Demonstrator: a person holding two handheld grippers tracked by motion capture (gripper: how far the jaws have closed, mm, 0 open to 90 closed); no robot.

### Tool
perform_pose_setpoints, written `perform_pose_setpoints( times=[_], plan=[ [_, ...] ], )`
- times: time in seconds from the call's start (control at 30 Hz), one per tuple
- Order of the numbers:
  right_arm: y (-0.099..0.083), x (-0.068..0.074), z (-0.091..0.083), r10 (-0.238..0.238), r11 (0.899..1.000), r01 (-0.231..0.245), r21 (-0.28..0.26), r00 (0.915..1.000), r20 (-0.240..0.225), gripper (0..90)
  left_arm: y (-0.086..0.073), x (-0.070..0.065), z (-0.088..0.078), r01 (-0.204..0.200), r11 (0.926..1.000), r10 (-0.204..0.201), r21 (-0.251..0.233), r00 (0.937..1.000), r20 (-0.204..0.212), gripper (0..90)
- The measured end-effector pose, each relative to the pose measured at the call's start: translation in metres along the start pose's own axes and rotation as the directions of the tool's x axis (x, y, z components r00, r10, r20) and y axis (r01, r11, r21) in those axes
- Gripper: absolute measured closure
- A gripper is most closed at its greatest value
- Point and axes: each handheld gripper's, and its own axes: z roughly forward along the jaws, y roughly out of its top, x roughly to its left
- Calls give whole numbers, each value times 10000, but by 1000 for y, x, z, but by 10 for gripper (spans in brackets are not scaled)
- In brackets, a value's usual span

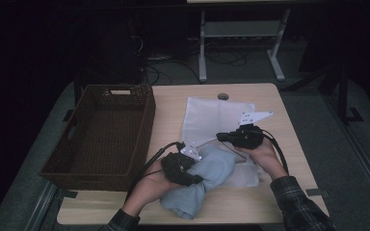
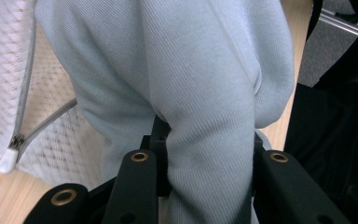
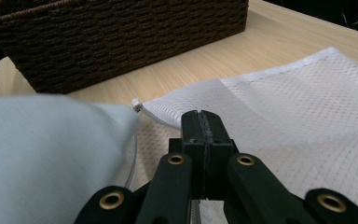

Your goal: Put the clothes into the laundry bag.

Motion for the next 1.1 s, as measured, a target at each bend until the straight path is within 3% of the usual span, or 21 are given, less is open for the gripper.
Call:
perform_pose_setpoints(
  times=[0.3,0.77,0.97,1.0,1.1],
  plan=[
    [0,4,-7,-22,9999,21,-115,10000,-57,897,8,10,16,5,9997,-8,233,9999,146,687],
    [3,10,-16,-177,9991,170,-392,9997,-169,896,7,30,31,472,9972,-456,586,9985,-286,688],
    [4,12,-15,-152,9992,143,-380,9996,-240,897,5,37,29,828,9951,-791,537,9945,-679,688],
    [4,12,-16,-155,9991,145,-395,9995,-257,896,4,40,28,1075,9930,-1033,497,9914,-801,688],
    [6,13,-16,-193,9990,179,-400,9992,-340,898,1,43,27,1298,9904,-1245,473,9871,-1010,688]
  ],
)
